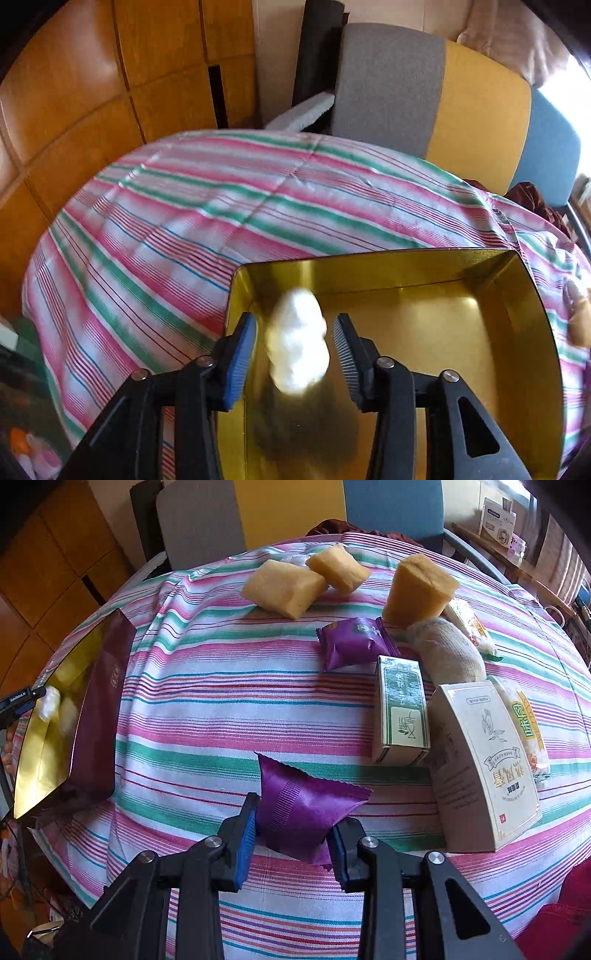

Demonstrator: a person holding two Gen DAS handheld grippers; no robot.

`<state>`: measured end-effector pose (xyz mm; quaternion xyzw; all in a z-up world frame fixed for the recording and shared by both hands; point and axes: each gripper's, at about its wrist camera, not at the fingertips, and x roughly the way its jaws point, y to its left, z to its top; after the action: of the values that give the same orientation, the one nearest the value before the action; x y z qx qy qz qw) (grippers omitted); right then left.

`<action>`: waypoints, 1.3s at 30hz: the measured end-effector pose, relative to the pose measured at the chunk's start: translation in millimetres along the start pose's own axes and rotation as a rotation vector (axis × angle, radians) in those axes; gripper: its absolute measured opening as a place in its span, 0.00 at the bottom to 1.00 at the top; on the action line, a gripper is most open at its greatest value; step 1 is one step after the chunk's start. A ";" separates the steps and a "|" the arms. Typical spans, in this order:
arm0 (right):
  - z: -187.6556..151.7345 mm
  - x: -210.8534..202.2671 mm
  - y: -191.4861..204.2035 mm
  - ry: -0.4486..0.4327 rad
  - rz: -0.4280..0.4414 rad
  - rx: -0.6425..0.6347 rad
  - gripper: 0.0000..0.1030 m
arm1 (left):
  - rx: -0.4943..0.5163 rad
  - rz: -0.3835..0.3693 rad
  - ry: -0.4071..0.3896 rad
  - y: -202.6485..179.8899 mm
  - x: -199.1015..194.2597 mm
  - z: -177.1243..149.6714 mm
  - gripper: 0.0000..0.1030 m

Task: Organize objects
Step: 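Carry the bun into the gold tray with the left gripper while the right gripper grasps a purple candy, then open the left gripper to release the bun in the tray, then carry the purple candy over the tray and open the right gripper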

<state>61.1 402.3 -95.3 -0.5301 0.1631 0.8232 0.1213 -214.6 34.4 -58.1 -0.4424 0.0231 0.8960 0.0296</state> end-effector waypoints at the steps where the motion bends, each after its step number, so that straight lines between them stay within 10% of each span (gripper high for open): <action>1: 0.0 0.1 -0.2 0.001 -0.001 0.001 0.33 | 0.007 -0.005 -0.010 0.5 -2.7 -0.8 0.48; 17: 1.3 -22.2 19.1 -0.079 0.050 -0.027 0.33 | -0.058 -0.054 -0.086 46.2 -87.8 -74.6 0.57; 29: 26.1 -32.5 187.3 -0.091 0.338 -0.328 0.33 | -0.118 -0.017 -0.067 86.1 -106.8 -102.9 0.62; 39: 24.5 11.7 286.2 0.002 0.375 -0.454 0.33 | -0.149 0.014 -0.100 104.3 -109.5 -110.1 0.62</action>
<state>-70.7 149.8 -56.5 -0.5050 0.0702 0.8462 -0.1548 -68.7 -80.6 -36.5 -0.3978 -0.0421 0.9165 -0.0084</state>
